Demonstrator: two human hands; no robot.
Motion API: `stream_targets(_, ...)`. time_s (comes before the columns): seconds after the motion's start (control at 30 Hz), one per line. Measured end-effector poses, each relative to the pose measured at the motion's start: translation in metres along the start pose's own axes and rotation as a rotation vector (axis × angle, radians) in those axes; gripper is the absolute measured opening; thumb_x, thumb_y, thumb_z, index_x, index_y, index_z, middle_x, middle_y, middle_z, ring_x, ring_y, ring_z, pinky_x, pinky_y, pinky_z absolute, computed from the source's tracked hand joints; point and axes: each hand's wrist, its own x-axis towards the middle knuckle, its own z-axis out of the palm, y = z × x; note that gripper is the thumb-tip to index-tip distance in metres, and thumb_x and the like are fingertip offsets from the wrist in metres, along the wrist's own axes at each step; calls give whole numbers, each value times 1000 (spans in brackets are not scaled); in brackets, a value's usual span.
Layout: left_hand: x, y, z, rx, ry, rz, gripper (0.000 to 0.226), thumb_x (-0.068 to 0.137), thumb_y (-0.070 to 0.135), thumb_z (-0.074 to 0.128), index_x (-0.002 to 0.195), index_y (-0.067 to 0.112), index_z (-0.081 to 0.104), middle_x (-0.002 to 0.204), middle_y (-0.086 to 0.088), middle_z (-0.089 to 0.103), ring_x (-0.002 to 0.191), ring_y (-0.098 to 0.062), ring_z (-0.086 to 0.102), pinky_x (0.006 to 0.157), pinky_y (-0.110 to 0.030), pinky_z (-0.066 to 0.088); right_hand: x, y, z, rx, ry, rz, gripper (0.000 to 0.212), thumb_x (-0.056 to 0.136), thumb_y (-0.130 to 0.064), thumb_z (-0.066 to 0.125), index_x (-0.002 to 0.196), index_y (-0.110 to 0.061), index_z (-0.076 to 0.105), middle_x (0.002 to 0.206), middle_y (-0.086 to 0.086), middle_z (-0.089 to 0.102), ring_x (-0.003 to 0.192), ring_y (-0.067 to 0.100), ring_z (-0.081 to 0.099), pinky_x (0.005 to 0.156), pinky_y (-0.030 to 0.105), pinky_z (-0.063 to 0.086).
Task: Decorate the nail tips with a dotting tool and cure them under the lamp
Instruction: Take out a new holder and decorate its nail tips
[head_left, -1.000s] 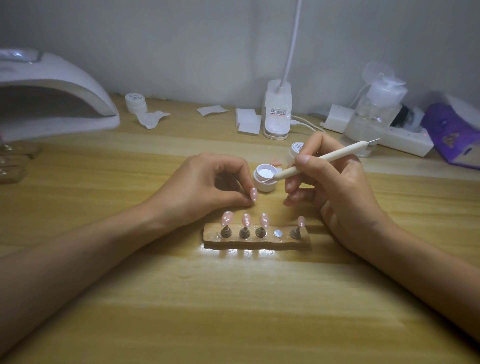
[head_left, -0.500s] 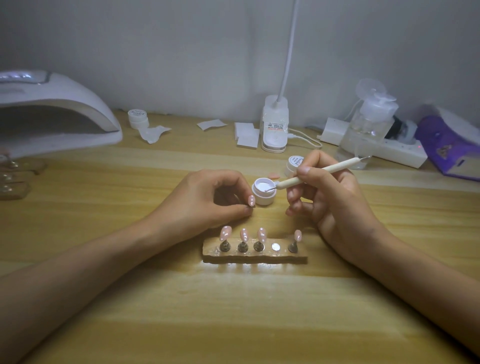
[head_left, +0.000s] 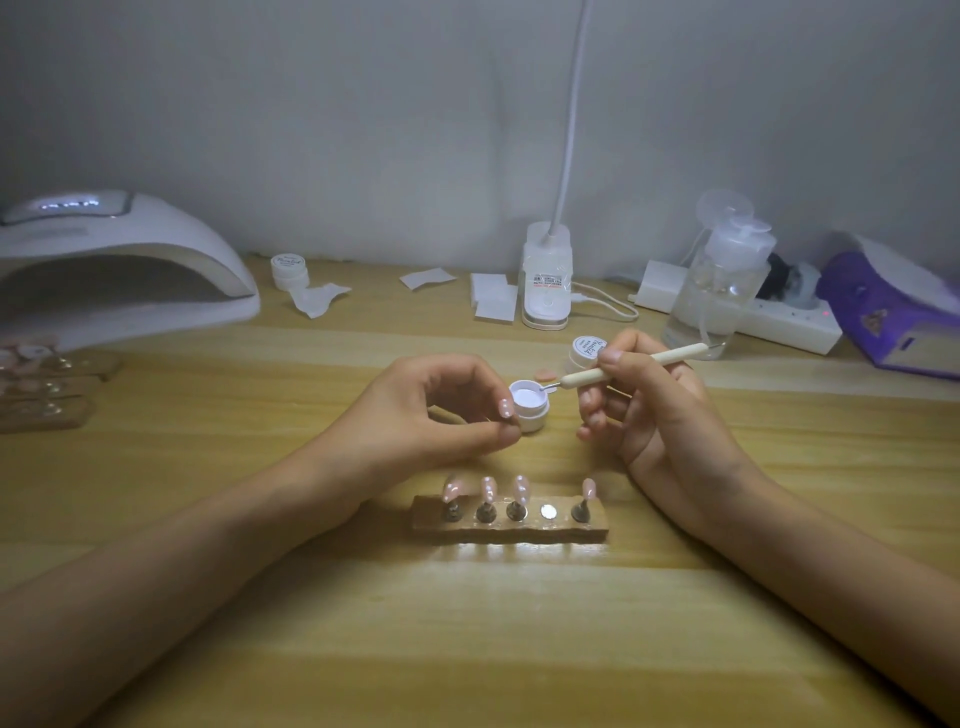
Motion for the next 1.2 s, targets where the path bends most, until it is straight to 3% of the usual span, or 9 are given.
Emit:
stream_targets(0.13, -3, 7, 5, -51, -1, -9, 15, 75, 17, 81, 72, 25, 70, 81, 1, 73, 76, -4, 64, 69, -12, 48, 0, 0, 0, 0, 2, 3, 17, 78, -21, 61, 64, -20, 51, 57, 4, 55, 50, 9, 54, 47, 21, 50)
stream_targets(0.3, -10, 19, 11, -24, -21, 51, 15, 77, 11, 80, 72, 19, 68, 82, -2, 74, 70, 2, 62, 58, -2, 40, 0, 0, -1, 1, 2, -3, 17, 79, -21, 60, 66, -19, 50, 57, 4, 54, 50, 9, 54, 48, 21, 49)
stream_targets(0.43, -19, 26, 19, 159, -26, 163, 19, 77, 14, 81, 72, 26, 67, 77, 11, 71, 75, 3, 58, 70, -2, 38, 0, 0, -1, 5, 0, 0, 16, 78, -21, 60, 66, -19, 50, 57, 3, 54, 51, 9, 54, 49, 21, 49)
stream_targets(0.53, -26, 26, 27, 200, -36, 189, 17, 77, 20, 81, 71, 28, 67, 76, 16, 67, 86, -8, 58, 65, -15, 47, 0, 0, -1, 3, -4, -2, 16, 78, -21, 60, 66, -19, 49, 58, 3, 54, 52, 10, 54, 49, 22, 49)
stream_targets(0.6, -28, 24, 30, 320, -6, 210, 9, 75, 36, 74, 73, 33, 66, 80, 20, 67, 92, -13, 58, 74, -28, 48, 0, 0, -1, 3, -3, -1, 16, 79, -21, 60, 66, -19, 50, 58, 3, 54, 52, 9, 53, 49, 21, 49)
stream_targets(0.7, -30, 22, 32, 455, 18, 205, 15, 73, 51, 61, 80, 38, 63, 87, 29, 66, 95, -8, 57, 86, -40, 42, 0, 0, -1, 6, -2, -2, 17, 79, -20, 59, 64, -20, 51, 57, 3, 54, 51, 9, 53, 48, 21, 49)
stream_targets(0.97, -29, 16, 34, 492, 57, 116, 17, 70, 47, 65, 86, 43, 61, 88, 30, 64, 94, -2, 55, 93, -41, 38, 1, 1, -1, 7, -9, -5, 18, 79, -21, 60, 62, -23, 53, 58, 2, 55, 52, 8, 54, 48, 21, 49)
stream_targets(1.13, -27, 12, 35, 482, 63, 115, 12, 71, 46, 63, 79, 38, 63, 89, 20, 64, 98, -3, 54, 88, -43, 45, 1, 1, -1, 8, -7, -5, 17, 78, -22, 61, 63, -22, 52, 58, 2, 55, 52, 8, 54, 48, 21, 49)
stream_targets(1.2, -26, 11, 35, 477, 59, 94, 12, 70, 47, 64, 80, 40, 62, 84, 19, 66, 91, -2, 55, 87, -42, 45, 1, 1, -1, 12, -8, -5, 17, 78, -21, 61, 63, -22, 52, 58, 2, 55, 52, 8, 54, 47, 21, 49)
